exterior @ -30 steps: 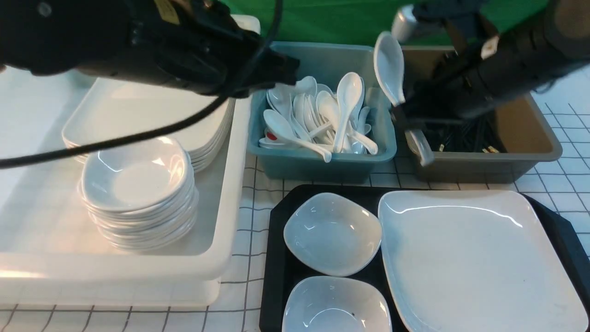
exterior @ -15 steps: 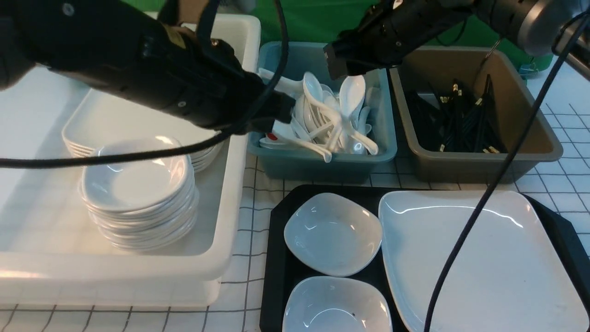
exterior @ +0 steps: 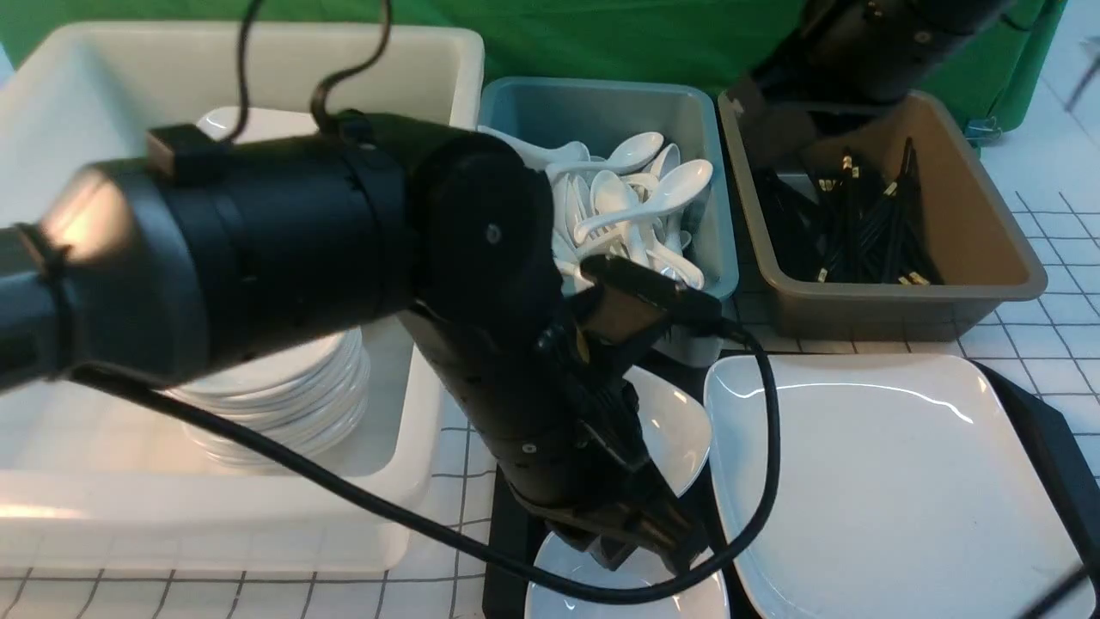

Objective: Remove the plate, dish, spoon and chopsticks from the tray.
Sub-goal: Use the left arm to grab a small plate from the dinner plate

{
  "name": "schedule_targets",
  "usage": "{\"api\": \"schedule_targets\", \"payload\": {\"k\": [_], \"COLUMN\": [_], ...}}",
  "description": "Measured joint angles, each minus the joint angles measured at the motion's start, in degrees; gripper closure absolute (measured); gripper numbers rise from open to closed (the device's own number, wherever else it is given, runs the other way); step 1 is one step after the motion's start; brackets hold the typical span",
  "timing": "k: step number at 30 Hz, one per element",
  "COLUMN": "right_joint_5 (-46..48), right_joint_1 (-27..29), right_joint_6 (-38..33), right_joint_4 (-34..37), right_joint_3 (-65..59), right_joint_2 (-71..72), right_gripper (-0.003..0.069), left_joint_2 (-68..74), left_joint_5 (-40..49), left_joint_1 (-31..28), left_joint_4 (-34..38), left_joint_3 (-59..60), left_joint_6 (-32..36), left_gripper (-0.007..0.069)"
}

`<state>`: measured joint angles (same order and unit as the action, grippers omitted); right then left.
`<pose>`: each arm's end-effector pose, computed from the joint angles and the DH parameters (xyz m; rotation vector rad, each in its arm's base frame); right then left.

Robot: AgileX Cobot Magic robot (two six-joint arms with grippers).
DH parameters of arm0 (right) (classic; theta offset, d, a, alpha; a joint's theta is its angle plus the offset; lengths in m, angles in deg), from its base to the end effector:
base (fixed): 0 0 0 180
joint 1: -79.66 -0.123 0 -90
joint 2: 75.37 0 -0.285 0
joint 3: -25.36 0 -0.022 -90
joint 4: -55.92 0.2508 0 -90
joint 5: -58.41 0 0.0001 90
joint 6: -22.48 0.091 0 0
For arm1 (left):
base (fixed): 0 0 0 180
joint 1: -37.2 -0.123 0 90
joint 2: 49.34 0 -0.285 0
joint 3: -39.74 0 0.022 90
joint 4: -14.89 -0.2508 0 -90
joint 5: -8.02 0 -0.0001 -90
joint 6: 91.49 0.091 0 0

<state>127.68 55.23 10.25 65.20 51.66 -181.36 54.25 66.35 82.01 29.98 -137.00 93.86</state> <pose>0.3293 0.1647 0.3866 -0.8006 2.4799 0.2943 0.2251 -0.2521 0.2629 1.1003 2.7316 -0.4661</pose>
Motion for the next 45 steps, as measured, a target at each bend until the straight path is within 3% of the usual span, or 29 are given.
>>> {"api": "schedule_targets", "payload": {"k": [6, 17, 22, 30, 33, 36, 37, 39, 45], "right_joint_5": [-1.68, -5.4, -5.04, -5.1, -5.1, -5.1, -5.1, -5.1, -5.1], "right_joint_1": [0.0, 0.0, 0.0, 0.0, 0.0, 0.0, 0.0, 0.0, 0.0], "right_joint_6": [-1.27, 0.06, 0.06, 0.06, 0.06, 0.06, 0.06, 0.06, -2.1], "right_joint_4": [-0.06, -0.11, 0.36, 2.41, 2.53, 2.53, 2.53, 2.55, 2.6], "right_joint_3": [-18.48, -38.2, -40.78, -40.92, -40.92, -40.92, -40.92, -40.92, -40.92], "right_joint_2": [15.35, 38.18, 43.54, 48.04, 48.6, 48.6, 48.6, 48.6, 48.6], "right_gripper": [0.065, 0.0648, 0.0648, 0.0648, 0.0648, 0.0648, 0.0648, 0.0648, 0.0648], "left_joint_2": [5.32, 11.54, 12.26, 15.58, 16.15, 16.19, 16.19, 16.19, 15.23], "left_joint_5": [0.0, -5.27, -8.42, -10.98, -11.31, -9.97, -8.09, -6.93, -2.59], "left_joint_1": [0.0, 0.0, 0.0, -0.05, -0.05, -0.05, -0.05, -0.05, -0.16], "left_joint_4": [-5.63, -11.18, -12.19, -13.4, -13.28, -13.28, -13.28, -13.06, -12.31], "left_joint_3": [0.0, 0.0, 0.0, 0.0, 0.0, -0.11, -0.23, -0.39, -2.71], "left_joint_6": [-2.59, -5.35, -5.35, -5.35, -5.35, -5.35, -5.35, -5.35, -5.91], "left_gripper": [0.0546, 0.0144, 0.0085, 0.0078, 0.0107, 0.0186, 0.0291, 0.0396, 0.0466]}}
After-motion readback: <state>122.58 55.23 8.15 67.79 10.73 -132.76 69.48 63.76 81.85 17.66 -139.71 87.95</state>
